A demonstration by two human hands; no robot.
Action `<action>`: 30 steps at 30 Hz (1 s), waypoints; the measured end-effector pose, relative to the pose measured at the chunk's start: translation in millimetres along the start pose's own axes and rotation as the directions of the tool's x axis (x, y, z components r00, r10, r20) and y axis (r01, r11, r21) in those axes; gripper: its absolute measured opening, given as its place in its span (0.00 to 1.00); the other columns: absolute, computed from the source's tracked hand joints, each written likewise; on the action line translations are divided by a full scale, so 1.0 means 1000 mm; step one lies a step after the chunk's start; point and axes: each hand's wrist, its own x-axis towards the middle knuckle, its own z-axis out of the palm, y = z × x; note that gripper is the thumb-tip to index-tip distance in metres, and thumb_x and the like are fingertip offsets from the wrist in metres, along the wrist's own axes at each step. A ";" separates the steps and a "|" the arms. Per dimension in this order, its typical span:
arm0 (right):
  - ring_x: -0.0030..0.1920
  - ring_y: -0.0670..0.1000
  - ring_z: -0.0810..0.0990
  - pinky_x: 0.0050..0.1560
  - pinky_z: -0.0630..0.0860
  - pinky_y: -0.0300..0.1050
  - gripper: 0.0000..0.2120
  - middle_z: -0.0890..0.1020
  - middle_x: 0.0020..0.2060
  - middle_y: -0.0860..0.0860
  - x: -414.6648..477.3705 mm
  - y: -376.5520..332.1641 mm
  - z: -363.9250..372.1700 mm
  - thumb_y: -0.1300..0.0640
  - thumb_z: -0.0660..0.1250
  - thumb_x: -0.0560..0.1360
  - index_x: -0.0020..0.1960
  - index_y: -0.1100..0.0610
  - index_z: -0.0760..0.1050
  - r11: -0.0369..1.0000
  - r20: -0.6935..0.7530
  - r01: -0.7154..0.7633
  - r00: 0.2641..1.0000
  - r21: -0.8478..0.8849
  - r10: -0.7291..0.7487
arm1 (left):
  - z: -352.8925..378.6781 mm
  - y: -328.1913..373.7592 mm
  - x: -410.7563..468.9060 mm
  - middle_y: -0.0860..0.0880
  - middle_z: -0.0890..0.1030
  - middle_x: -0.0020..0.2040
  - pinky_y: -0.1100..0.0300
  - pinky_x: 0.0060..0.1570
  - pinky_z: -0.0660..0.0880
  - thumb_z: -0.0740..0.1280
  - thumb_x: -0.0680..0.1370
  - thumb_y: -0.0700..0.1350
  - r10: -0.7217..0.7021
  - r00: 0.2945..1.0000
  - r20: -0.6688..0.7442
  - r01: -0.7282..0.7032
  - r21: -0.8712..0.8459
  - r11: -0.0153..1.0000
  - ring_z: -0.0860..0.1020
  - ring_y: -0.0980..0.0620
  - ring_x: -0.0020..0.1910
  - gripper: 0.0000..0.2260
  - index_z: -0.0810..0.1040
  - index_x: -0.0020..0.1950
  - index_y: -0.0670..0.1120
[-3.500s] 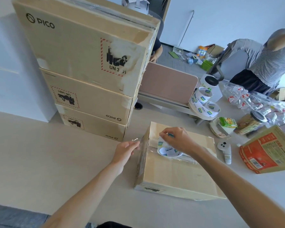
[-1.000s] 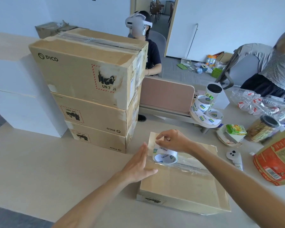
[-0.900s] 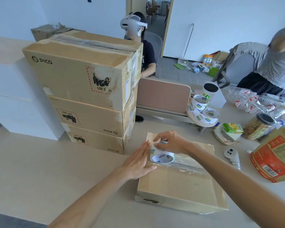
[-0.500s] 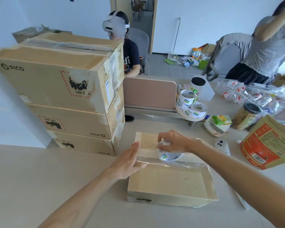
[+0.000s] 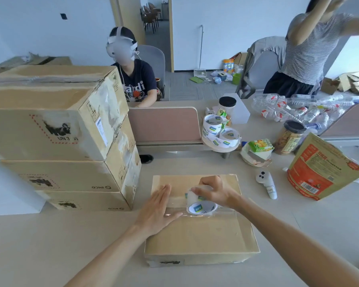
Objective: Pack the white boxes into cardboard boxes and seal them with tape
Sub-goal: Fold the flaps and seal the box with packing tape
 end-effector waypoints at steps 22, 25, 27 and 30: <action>0.32 0.50 0.79 0.40 0.77 0.46 0.13 0.81 0.28 0.46 -0.056 0.088 -0.099 0.45 0.66 0.76 0.40 0.51 0.82 0.935 -0.094 0.067 0.990 -0.349 -0.107 | 0.015 -0.009 0.007 0.55 0.39 0.78 0.64 0.73 0.34 0.46 0.73 0.74 0.041 0.999 -0.027 -0.039 0.072 0.997 0.36 0.61 0.76 0.43 0.40 0.79 0.48; 0.31 0.53 0.77 0.37 0.77 0.50 0.24 0.79 0.28 0.50 -0.058 0.100 -0.095 0.38 0.56 0.76 0.40 0.54 0.81 0.810 -0.009 0.098 0.992 -0.578 -0.127 | 0.017 -0.009 0.008 0.54 0.39 0.78 0.65 0.73 0.33 0.43 0.72 0.75 0.047 0.998 -0.037 -0.042 0.104 0.994 0.36 0.61 0.76 0.44 0.40 0.79 0.48; 0.33 0.54 0.78 0.37 0.77 0.52 0.27 0.81 0.31 0.51 -0.063 0.114 -0.091 0.36 0.52 0.74 0.40 0.54 0.81 0.809 0.002 0.067 0.997 -0.584 -0.081 | 0.019 -0.010 0.009 0.53 0.39 0.79 0.64 0.73 0.34 0.43 0.72 0.75 0.048 0.998 -0.044 -0.044 0.098 0.994 0.36 0.61 0.76 0.44 0.40 0.78 0.48; 0.37 0.52 0.81 0.42 0.78 0.50 0.22 0.84 0.36 0.48 -0.066 0.118 -0.090 0.39 0.57 0.76 0.43 0.52 0.83 0.833 -0.011 0.060 0.997 -0.551 -0.079 | 0.021 -0.010 0.011 0.55 0.38 0.79 0.62 0.75 0.36 0.43 0.72 0.76 0.045 0.999 -0.031 -0.042 0.088 0.995 0.35 0.62 0.76 0.44 0.38 0.78 0.49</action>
